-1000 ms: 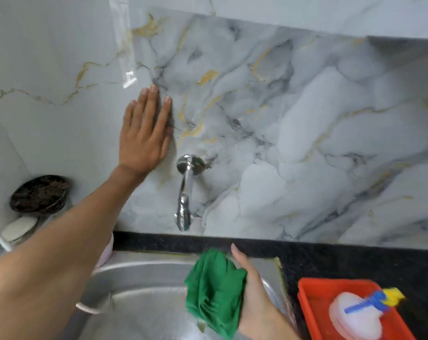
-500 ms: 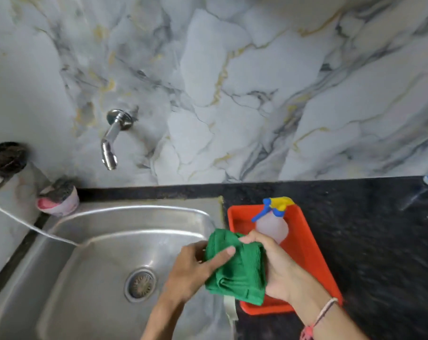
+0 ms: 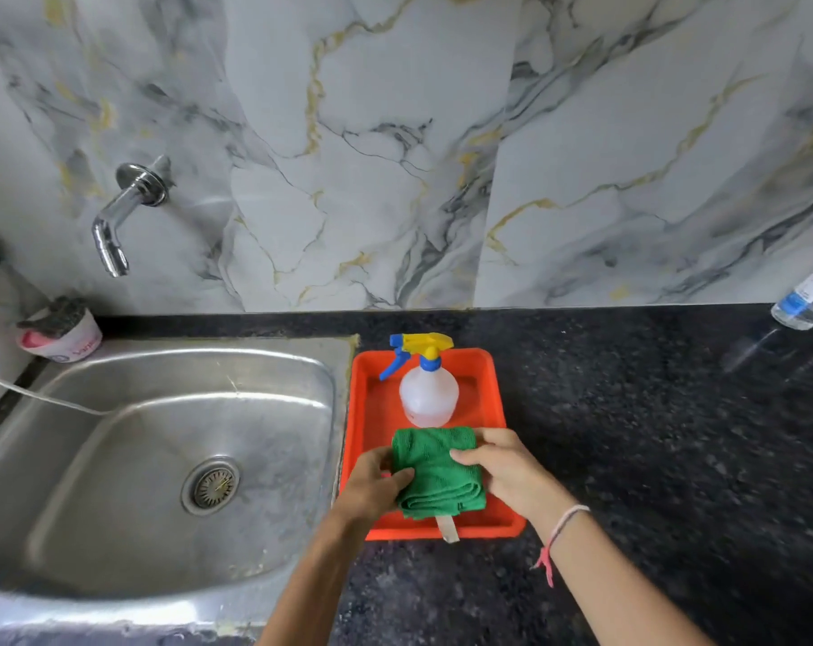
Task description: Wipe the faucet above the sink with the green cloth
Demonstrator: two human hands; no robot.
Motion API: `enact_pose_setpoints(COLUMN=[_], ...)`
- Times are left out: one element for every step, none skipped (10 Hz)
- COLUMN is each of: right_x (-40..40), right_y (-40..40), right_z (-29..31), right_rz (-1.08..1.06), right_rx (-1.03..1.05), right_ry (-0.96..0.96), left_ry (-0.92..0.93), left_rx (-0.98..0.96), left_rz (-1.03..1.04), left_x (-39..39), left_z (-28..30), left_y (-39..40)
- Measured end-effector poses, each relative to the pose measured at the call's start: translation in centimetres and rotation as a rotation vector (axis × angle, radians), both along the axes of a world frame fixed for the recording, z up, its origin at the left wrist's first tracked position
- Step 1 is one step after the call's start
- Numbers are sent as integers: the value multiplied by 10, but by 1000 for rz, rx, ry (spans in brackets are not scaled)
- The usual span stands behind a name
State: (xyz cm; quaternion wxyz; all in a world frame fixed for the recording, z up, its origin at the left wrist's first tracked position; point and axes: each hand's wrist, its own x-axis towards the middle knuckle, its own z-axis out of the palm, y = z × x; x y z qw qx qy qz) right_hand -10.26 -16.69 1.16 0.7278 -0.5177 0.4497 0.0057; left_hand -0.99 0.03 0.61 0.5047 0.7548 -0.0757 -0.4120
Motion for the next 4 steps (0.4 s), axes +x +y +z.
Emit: enact_pose_setpoints(right_x=[10,14,13,10], right_y=[3,11,19,23], right_z=[-15,-25,-23,-1], right_rz=[12,108,232,288], right_rx=[-199,-404,-615,-788], right_ry=[85,187,320,406], left_ry=[-270,-368,-439,-623], left_rx=[242,360,427,469], left_rz=[-90,-133,-211,-263], left_x=[5,5,-3,-10], left_z=[-18,-24,-21,-1], left_y=[-12,-13,-12,-7])
